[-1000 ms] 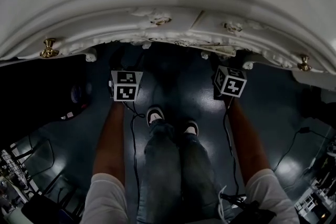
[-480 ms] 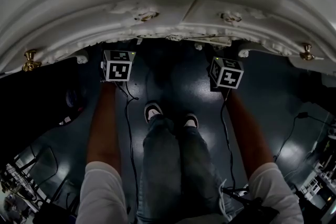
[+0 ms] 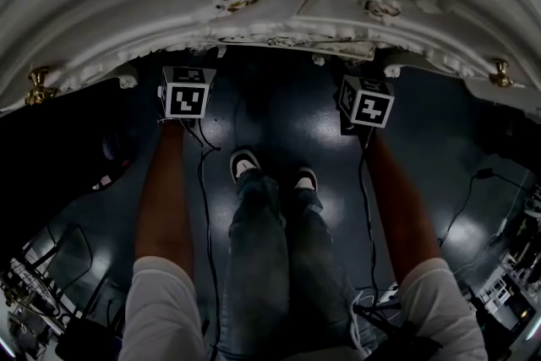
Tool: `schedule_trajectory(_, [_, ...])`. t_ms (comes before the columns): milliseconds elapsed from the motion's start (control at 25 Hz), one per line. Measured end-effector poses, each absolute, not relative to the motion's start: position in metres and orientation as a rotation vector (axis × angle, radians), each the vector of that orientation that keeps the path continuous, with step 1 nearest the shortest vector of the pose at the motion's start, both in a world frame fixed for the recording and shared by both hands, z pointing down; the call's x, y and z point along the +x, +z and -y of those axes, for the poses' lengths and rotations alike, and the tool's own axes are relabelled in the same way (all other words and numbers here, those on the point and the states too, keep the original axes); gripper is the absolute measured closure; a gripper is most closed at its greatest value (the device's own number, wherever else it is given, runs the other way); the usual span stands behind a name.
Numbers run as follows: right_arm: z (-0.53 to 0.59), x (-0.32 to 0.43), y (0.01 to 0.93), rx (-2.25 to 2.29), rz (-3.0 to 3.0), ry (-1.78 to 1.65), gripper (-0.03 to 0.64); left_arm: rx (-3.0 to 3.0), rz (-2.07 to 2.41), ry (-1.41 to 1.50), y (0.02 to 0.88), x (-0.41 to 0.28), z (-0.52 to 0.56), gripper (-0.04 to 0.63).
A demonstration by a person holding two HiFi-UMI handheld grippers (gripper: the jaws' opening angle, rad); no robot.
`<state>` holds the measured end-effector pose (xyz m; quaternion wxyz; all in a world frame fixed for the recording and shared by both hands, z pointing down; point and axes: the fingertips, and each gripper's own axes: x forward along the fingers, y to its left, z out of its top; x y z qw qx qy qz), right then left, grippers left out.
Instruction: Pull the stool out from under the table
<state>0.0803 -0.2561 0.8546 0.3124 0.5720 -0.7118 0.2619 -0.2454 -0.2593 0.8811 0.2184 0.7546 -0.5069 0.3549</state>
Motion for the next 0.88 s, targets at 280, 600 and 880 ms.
schedule_trajectory(280, [0.241,0.083,0.858,1.479,1.896,0.677,0.35,2.099,1.405,0.977,0.878,-0.244,0.236,0.345])
schedule_trajectory(600, [0.231,0.082,0.854,1.43,1.901,0.653,0.353,2.09,1.424,0.961,0.87,-0.24,0.22,0.347])
schedule_trajectory(880, [0.215,0.084,0.855,1.419,1.893,0.664,0.353,2.072,1.425,0.968,0.865,-0.239,0.202,0.347])
